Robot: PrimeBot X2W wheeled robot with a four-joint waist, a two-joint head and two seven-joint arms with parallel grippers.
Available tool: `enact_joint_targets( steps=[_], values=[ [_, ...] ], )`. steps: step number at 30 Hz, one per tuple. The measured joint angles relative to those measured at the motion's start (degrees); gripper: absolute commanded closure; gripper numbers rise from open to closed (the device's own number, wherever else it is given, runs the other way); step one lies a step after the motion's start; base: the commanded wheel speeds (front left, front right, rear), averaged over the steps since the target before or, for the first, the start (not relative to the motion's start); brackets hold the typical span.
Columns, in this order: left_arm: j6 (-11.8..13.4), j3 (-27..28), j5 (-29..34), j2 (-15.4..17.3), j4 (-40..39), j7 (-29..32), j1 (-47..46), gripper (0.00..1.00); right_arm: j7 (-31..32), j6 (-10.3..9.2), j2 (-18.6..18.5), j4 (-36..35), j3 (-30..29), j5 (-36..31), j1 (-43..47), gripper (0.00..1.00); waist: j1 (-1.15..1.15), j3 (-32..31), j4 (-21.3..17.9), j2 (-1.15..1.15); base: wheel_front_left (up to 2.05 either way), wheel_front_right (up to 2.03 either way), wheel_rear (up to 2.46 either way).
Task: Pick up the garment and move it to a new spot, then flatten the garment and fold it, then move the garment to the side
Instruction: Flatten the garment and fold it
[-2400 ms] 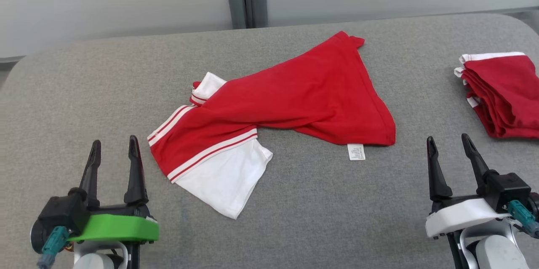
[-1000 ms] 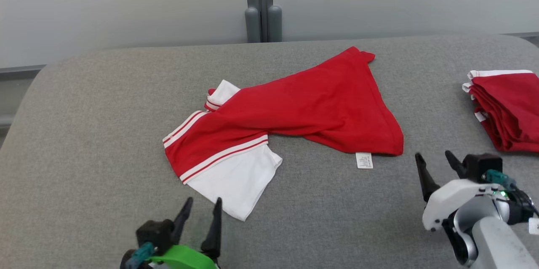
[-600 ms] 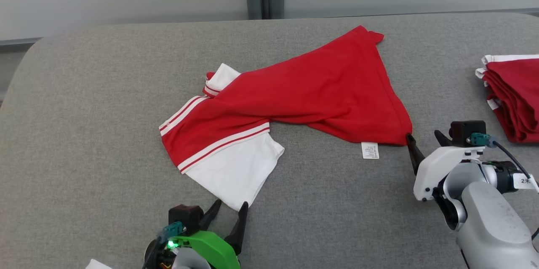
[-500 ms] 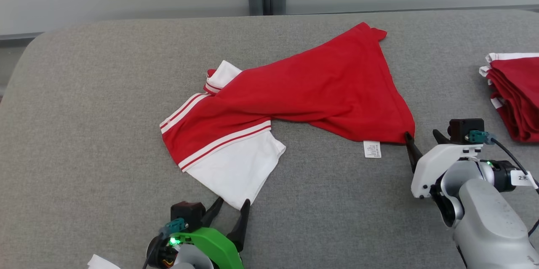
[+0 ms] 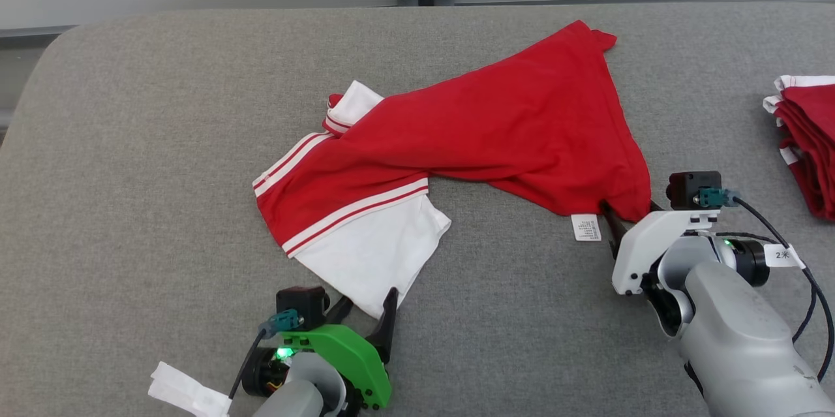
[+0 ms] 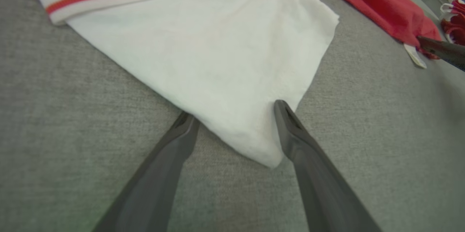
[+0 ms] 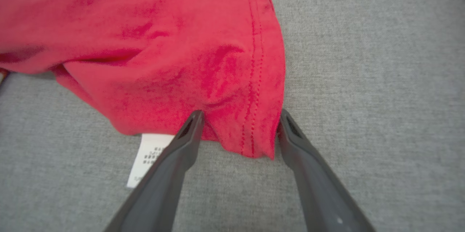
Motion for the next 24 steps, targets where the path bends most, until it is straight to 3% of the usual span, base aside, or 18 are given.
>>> enact_joint_targets(
  steps=[10,11,12,14,15,24],
  values=[
    [0.76,-4.35,-5.78,0.12,1.55,-0.82,-3.92,0.00,0.67,-0.04,0.35,4.34,3.39,4.02,-3.65,0.00,0.00,1.91,-0.02,0.00,0.00,0.00,0.00],
    [0.82,-4.75,-6.21,0.12,1.77,-1.22,-4.43,0.10,0.60,-0.03,0.23,4.67,3.66,4.19,-3.98,0.00,0.00,2.16,-0.05,0.00,0.00,0.00,0.00],
    [1.04,-5.02,-6.50,0.12,1.93,-1.31,-4.78,0.54,0.45,-0.01,0.12,4.89,3.92,4.39,-4.21,0.25,0.00,2.35,-0.08,0.00,0.00,0.00,0.00],
    [1.15,-5.68,-7.53,0.31,2.44,-1.91,-5.49,1.00,0.36,0.01,0.03,5.43,4.55,4.91,-4.82,0.76,0.00,2.76,-0.19,0.00,0.00,0.00,0.00],
    [1.11,-5.99,-8.26,0.52,2.70,-2.15,-5.81,1.00,0.37,0.01,-0.12,5.81,5.00,4.99,-5.07,1.00,0.00,2.92,-0.27,0.00,0.00,0.00,0.00],
    [-1.03,-5.44,-10.27,0.37,2.96,-4.72,-6.29,1.00,-5.91,0.04,-1.13,6.08,5.82,6.72,-4.26,1.00,0.00,2.16,-0.18,0.00,0.00,0.00,0.00]
  ],
)
